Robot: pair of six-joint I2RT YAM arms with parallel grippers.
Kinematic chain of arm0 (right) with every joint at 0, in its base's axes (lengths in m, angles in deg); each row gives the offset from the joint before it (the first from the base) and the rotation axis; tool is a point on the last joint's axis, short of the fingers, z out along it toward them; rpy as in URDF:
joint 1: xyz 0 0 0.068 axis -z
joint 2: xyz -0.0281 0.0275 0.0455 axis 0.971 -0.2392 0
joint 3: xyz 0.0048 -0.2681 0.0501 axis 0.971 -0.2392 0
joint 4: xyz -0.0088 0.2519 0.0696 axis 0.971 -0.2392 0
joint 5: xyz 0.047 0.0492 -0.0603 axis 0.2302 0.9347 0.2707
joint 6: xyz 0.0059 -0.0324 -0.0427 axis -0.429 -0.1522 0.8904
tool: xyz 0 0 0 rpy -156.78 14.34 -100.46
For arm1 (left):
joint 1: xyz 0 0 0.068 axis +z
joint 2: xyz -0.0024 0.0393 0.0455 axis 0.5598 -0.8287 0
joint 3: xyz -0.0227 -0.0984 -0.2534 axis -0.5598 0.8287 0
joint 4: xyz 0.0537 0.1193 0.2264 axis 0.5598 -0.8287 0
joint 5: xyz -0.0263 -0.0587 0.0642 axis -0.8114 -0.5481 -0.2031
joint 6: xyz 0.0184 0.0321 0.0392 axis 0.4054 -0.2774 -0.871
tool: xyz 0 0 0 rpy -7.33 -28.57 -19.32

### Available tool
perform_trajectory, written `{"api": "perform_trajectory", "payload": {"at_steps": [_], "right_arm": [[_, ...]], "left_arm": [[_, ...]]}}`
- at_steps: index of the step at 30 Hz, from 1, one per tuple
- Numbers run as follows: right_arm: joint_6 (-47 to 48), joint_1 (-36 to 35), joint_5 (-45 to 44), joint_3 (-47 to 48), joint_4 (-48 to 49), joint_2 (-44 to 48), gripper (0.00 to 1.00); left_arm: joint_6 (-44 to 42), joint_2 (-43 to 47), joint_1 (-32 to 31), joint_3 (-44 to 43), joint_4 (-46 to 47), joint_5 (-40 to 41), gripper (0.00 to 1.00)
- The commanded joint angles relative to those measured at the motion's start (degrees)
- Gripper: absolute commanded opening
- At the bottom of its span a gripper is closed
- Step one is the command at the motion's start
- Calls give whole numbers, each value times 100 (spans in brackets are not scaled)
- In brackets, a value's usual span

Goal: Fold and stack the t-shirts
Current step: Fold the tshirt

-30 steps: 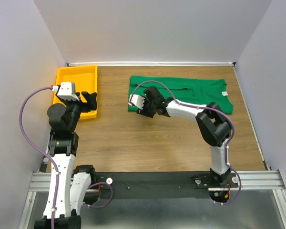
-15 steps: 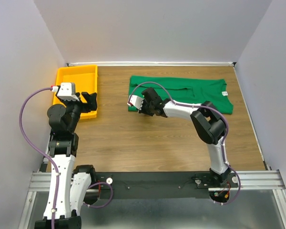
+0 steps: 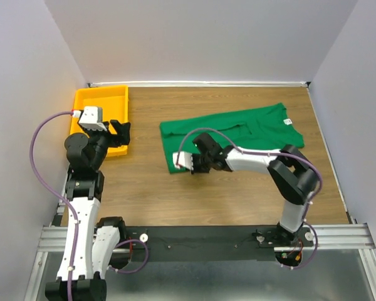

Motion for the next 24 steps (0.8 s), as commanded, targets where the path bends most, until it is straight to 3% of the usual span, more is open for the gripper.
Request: {"api": "perform_trajectory", "payload": {"at_steps": [1, 4, 7, 8, 9, 11, 12, 15, 18, 21, 22, 23, 24], "right_arm": [[1102, -849, 1160, -1091, -1150, 833, 1], [1281, -1237, 1239, -1795, -1363, 1475, 5], [1114, -1265, 1143, -2061, -1451, 1986, 31], [974, -1265, 969, -2192, -1469, 2423, 41], [860, -1256, 871, -2255, -1460, 2662, 45], [492, -1195, 678, -2351, -1451, 3380, 50], [350, -1116, 659, -2361, -1451, 3603, 50], [-177, -336, 781, -2361, -1425, 4358, 52], [-757, 1200, 897, -2212, -1329, 4554, 57], [-1757, 3498, 1131, -1756, -1162, 4082, 60], [-1760, 3507, 1282, -1754, -1161, 3871, 60], [-2204, 4438, 1701, -1511, -1179, 3686, 59], [-2417, 4926, 1914, -1395, -1188, 3467, 59]], "left_arm": [[126, -267, 14, 132, 405, -985, 85], [319, -618, 14, 246, 871, -1750, 85], [618, -1190, -82, 255, 1048, -2043, 85], [680, -1366, -187, 185, 1057, -2070, 85], [715, -1541, -327, 141, 1057, -2044, 85], [724, -2426, -1255, -147, 874, -1634, 83], [724, -2431, -1260, -306, 777, -1491, 83], [724, -3597, -2041, -1042, 374, -1165, 80], [575, -4897, -2604, -2098, -119, -980, 77], [364, -6406, -2990, -3360, -725, -910, 75], [320, -6412, -3079, -3697, -727, -910, 75], [242, -6891, -3236, -4309, -918, -814, 75], [223, -7139, -3273, -4603, -1007, -744, 74]]}}
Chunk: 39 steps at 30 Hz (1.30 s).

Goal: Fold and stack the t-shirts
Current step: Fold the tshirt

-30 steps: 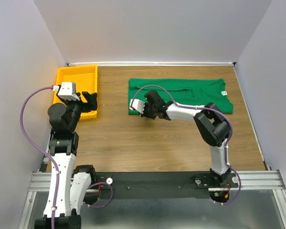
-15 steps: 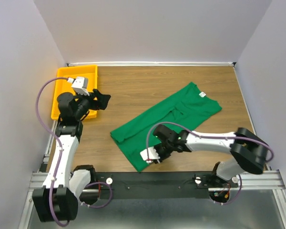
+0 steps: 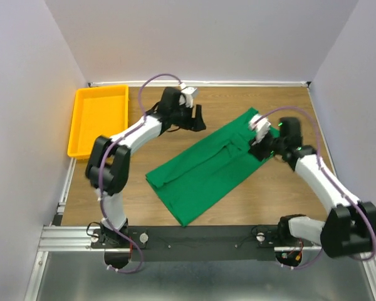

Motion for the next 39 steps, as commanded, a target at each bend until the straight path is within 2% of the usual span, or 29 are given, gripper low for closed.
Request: {"api": "perform_trajectory", "payload": {"at_steps": [1, 2, 5, 11, 14, 21, 27, 34, 37, 39], "right_arm": [[-1561, 2222, 999, 488, -101, -968, 59], [-1669, 2482, 1210, 628, -110, -1129, 59], [-1723, 3142, 1835, 621, -154, -1534, 59], [-1731, 3336, 2073, 497, -154, -1597, 59], [-1723, 3381, 2126, 462, -154, -1614, 59], [-1714, 3583, 2407, 462, -154, -1816, 59], [-1705, 3671, 2513, 436, -181, -1808, 59], [-1705, 3776, 2592, 444, -207, -1816, 59], [-1705, 3785, 2610, 444, -224, -1825, 59], [-1705, 3802, 2610, 444, -225, -1808, 59]], "left_arm": [[-273, -1155, -348, -1389, -804, 341, 75], [-308, -1395, -366, -1983, -1005, 324, 74], [-413, -2256, -454, -3022, -1297, 254, 74], [-291, -3593, -577, -4597, -1535, -274, 72], [-106, -3998, -604, -5011, -1552, -414, 70], [149, -4517, -604, -5338, -1482, -906, 60], [368, -4798, -630, -5505, -1385, -1320, 46], [623, -4851, -630, -5514, -1201, -1548, 23], [685, -4807, -613, -5488, -1183, -1391, 18], [878, -4711, -499, -5339, -1061, -1171, 9]]}}
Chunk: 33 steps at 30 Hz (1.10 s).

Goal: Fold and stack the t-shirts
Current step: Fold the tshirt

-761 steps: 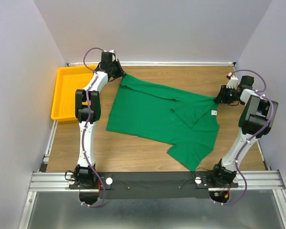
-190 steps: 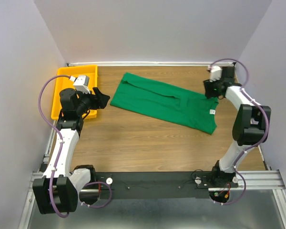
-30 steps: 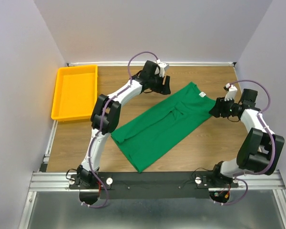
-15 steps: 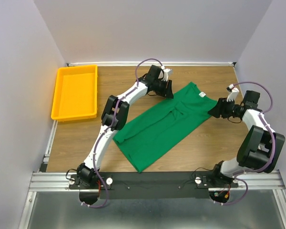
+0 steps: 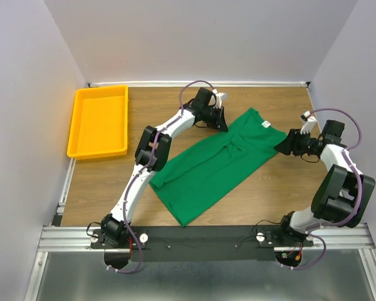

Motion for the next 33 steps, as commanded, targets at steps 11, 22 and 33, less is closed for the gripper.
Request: {"api": "perform_trajectory", "payload": {"at_steps": [11, 22, 33], "right_arm": [[35, 100, 135, -54, -157, -87, 59], [-254, -652, -5, 403, -157, -921, 60], [-3276, -2914, -1602, 1904, 1231, -2783, 64]], "left_arm": [[1294, 1582, 1275, 2543, 1381, 1361, 0], [1207, 3813, 1944, 4534, 2605, 1600, 70], [-673, 9154, 1970, 7673, 3957, 3797, 98]]}}
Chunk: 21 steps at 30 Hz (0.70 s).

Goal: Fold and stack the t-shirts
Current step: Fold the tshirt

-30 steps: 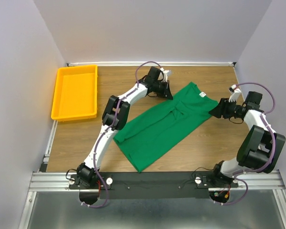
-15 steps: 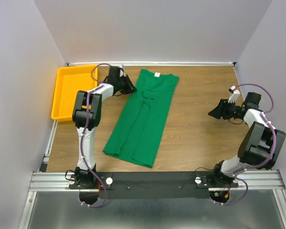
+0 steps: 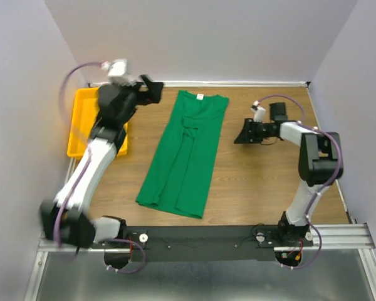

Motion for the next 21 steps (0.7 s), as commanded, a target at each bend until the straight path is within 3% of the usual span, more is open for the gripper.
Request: {"api": "perform_trajectory", "payload": {"at_steps": [1, 2, 5, 8, 13, 17, 21], "right_arm": [[-1673, -477, -1052, 429, 807, -680, 64], [-2040, -565, -1044, 524, 1069, -786, 65], [-2543, -758, -1166, 735, 1449, -1156, 65], [-2816, -978, -1315, 1051, 1467, -1533, 65], [-3327, -1146, -1676, 1456, 1467, -2060, 63], [-3564, -1155, -1887, 1624, 1467, -2220, 51], [-3591, -1163, -1905, 1580, 1467, -2290, 28]], "left_arm": [[-932, 2401, 60, 1734, 1167, 1340, 98], [-1176, 3320, 78, 1990, 1194, 1377, 98], [-1582, 4651, 87, 2659, 644, 1158, 99], [-1723, 5313, 87, 2844, 1, 860, 98], [-1811, 5685, 87, 3153, -344, 885, 95], [-1855, 5703, 87, 3144, -458, 1034, 95], [-1855, 5580, 87, 3144, -476, 850, 94]]}}
